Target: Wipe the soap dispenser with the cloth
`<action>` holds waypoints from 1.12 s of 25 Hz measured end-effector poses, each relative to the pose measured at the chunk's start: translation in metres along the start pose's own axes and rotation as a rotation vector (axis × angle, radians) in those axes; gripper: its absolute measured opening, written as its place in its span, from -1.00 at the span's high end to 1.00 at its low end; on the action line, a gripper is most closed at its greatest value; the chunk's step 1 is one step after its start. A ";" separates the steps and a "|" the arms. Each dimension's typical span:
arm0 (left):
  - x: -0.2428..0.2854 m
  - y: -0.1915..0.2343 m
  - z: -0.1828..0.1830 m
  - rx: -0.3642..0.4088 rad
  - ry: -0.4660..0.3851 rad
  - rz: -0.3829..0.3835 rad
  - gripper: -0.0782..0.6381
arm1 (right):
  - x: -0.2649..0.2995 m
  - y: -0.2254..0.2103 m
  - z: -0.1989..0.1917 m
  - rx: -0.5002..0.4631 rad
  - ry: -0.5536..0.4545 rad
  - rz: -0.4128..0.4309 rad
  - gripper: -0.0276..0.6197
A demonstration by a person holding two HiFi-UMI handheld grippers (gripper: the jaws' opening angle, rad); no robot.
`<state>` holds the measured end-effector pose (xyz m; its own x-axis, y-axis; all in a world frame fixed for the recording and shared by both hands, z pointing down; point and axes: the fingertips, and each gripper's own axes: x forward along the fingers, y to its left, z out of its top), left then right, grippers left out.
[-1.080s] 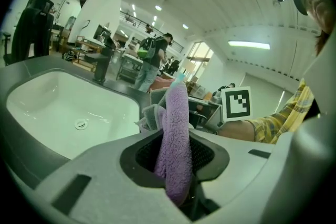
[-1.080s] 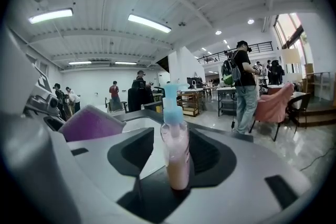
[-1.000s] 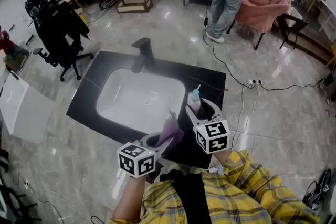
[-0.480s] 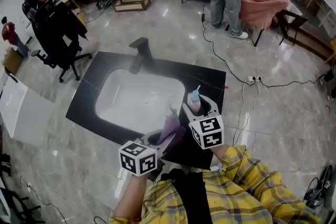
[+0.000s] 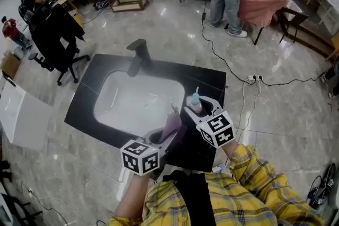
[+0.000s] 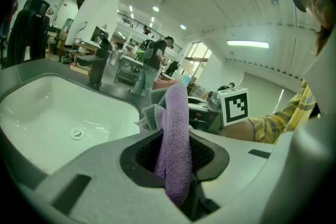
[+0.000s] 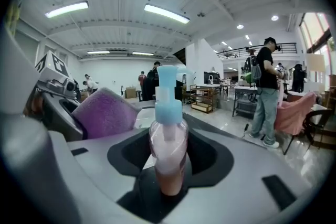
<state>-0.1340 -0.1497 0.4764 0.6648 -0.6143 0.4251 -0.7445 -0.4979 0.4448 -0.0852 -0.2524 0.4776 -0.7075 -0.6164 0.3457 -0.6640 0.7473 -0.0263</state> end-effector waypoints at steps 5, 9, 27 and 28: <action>0.005 -0.003 0.000 0.014 0.008 -0.019 0.56 | 0.000 0.003 0.000 -0.051 0.001 0.124 0.33; 0.007 -0.005 0.003 0.020 0.006 -0.022 0.56 | -0.001 0.005 -0.001 -0.102 0.009 0.232 0.33; 0.012 -0.004 -0.005 0.030 0.025 -0.029 0.56 | 0.002 -0.001 -0.004 -0.293 0.011 0.489 0.32; 0.012 -0.004 -0.004 0.030 0.026 -0.030 0.56 | 0.003 -0.004 -0.004 -0.295 0.014 0.489 0.32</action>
<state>-0.1225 -0.1528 0.4832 0.6881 -0.5828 0.4323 -0.7253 -0.5346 0.4338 -0.0837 -0.2556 0.4821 -0.9109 -0.1791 0.3717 -0.1623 0.9838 0.0763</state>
